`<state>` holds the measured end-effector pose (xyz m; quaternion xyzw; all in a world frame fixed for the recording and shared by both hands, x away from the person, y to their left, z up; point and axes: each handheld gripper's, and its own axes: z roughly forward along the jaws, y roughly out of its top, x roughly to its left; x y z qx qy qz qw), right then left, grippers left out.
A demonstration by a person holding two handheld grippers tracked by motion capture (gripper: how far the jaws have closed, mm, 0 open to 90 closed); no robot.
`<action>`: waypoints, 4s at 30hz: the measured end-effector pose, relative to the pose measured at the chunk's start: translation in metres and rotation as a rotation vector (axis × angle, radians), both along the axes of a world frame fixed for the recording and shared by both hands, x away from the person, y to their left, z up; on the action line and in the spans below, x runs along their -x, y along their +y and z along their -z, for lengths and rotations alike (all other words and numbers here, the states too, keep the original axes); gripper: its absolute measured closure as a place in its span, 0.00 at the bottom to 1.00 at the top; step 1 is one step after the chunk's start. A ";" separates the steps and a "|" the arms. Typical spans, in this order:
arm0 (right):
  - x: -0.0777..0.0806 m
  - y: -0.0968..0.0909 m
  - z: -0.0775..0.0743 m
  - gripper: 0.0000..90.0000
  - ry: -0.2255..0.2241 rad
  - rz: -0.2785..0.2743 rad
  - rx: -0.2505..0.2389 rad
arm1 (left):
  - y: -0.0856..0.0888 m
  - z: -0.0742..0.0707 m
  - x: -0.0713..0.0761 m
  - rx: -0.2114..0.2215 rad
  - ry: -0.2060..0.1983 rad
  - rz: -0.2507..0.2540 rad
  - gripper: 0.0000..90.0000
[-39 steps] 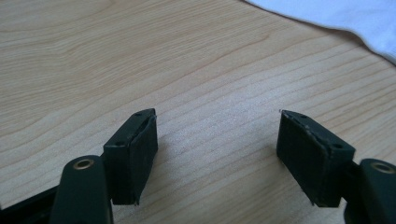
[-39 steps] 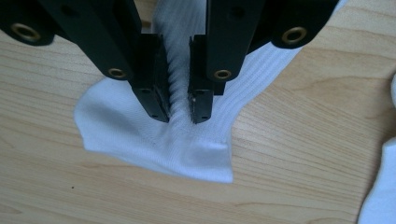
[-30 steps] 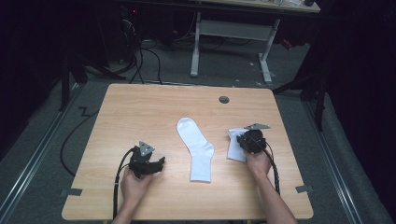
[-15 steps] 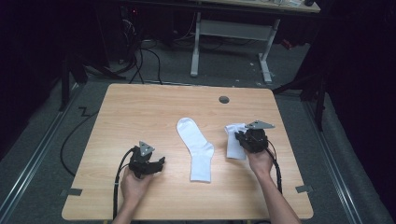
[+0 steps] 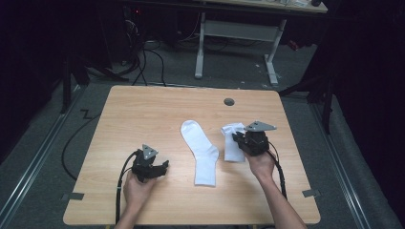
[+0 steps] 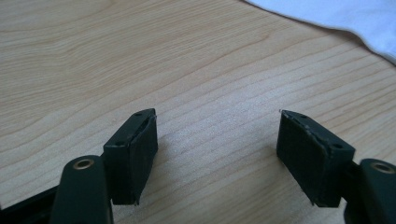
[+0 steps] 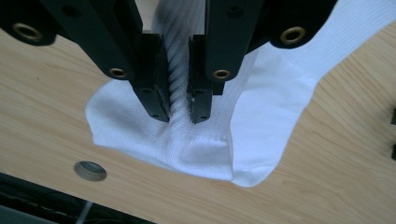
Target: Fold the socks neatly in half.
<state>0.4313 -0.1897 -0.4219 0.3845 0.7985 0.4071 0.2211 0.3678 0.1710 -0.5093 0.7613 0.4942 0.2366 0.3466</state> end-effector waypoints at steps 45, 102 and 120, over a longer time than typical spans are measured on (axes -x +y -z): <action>-0.008 0.097 0.043 0.87 0.113 -0.158 0.063 | -0.020 -0.027 -0.020 0.107 -0.014 0.067 0.47; 0.023 0.084 0.076 0.90 0.162 -0.156 0.062 | -0.073 -0.065 -0.051 0.241 -0.016 0.360 0.97; 0.037 0.062 0.053 0.85 0.052 -0.100 -0.025 | -0.099 -0.031 -0.037 0.084 0.091 0.494 0.97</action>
